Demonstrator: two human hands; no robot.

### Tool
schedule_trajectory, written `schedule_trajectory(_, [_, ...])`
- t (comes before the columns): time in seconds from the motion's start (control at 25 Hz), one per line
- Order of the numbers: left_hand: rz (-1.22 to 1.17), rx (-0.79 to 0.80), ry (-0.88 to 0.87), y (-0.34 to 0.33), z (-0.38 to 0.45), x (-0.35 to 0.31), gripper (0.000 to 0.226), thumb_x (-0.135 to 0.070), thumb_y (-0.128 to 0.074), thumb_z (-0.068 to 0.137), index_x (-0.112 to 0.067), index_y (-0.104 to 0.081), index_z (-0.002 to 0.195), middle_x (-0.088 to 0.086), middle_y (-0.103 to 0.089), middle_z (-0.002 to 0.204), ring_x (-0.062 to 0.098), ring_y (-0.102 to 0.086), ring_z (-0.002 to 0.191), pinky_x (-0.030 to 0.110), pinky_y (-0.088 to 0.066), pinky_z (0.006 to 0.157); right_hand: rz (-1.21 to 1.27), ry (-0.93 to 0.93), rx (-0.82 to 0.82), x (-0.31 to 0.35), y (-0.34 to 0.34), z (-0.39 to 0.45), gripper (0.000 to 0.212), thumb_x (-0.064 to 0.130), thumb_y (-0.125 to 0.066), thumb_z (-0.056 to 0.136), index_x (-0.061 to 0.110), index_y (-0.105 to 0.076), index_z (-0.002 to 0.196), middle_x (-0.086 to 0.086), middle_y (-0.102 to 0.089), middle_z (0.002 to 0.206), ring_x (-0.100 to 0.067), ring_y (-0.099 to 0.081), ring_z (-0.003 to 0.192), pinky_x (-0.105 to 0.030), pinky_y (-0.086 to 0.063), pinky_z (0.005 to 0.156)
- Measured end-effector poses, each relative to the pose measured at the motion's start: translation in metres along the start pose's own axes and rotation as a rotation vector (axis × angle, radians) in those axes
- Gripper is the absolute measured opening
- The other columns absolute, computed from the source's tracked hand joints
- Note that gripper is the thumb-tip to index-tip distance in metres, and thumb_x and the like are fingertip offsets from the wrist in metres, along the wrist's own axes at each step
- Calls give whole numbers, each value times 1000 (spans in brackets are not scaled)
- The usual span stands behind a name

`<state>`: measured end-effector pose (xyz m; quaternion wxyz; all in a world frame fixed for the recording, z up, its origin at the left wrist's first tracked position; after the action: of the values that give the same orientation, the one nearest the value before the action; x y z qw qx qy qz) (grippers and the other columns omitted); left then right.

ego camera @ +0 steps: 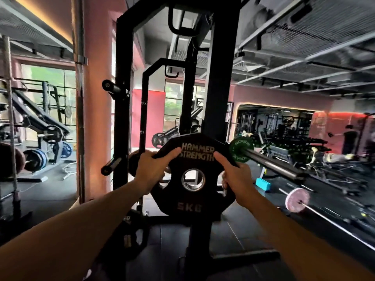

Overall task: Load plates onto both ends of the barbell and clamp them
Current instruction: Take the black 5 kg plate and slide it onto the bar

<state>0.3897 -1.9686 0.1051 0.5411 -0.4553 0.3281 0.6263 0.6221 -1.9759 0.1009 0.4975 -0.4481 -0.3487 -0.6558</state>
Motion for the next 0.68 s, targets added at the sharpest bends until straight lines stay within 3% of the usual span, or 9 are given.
schedule_trajectory(0.08, [-26, 54, 12, -36, -15, -2, 44, -53, -88, 62, -21, -64, 42, -2, -55, 43, 14, -47, 35, 27, -39, 44, -31, 1, -66, 1, 42, -11, 63, 57, -82, 70, 7, -47, 53, -8, -43, 43, -23, -44, 40, -32, -44, 48])
schedule_trajectory(0.2, [-17, 122, 35, -91, -36, -5, 51, -50, -87, 65, -21, -58, 35, -6, -50, 40, 12, -44, 31, 24, -35, 45, -54, 10, -143, -4, 100, -18, 66, 57, -81, 71, 4, -49, 50, -12, -45, 40, -24, -44, 37, -33, -44, 52])
schedule_trajectory(0.36, [9, 156, 43, -169, -48, -1, 55, -63, -86, 54, -18, -58, 41, 2, -52, 42, 18, -44, 33, 27, -37, 44, -71, 7, -232, -16, 177, -2, 66, 59, -81, 69, 8, -46, 46, -15, -45, 44, -23, -43, 36, -31, -42, 49])
schedule_trajectory(0.52, [11, 170, 32, -250, -43, 7, 47, -57, -85, 64, -23, -63, 38, -7, -51, 39, 8, -46, 32, 24, -38, 47, -58, 22, -251, -32, 242, 42, 65, 58, -82, 70, 12, -45, 42, -11, -44, 40, -22, -41, 34, -31, -41, 44])
schedule_trajectory(0.68, [16, 147, 38, -329, -27, 20, 37, -54, -85, 67, -21, -74, 55, -14, -48, 36, 1, -44, 30, 21, -35, 44, -63, 32, -266, -54, 301, 102, 64, 60, -82, 68, 9, -48, 45, -8, -46, 39, -22, -45, 35, -31, -43, 47])
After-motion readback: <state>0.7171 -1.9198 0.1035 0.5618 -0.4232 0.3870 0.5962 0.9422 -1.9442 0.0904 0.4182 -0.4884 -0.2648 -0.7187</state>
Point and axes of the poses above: each hand's wrist, its own z-axis towards the middle knuckle, its own y-axis out of the back of the hand, x = y × z, the point moved 1 cm from there along z, towards the middle knuckle
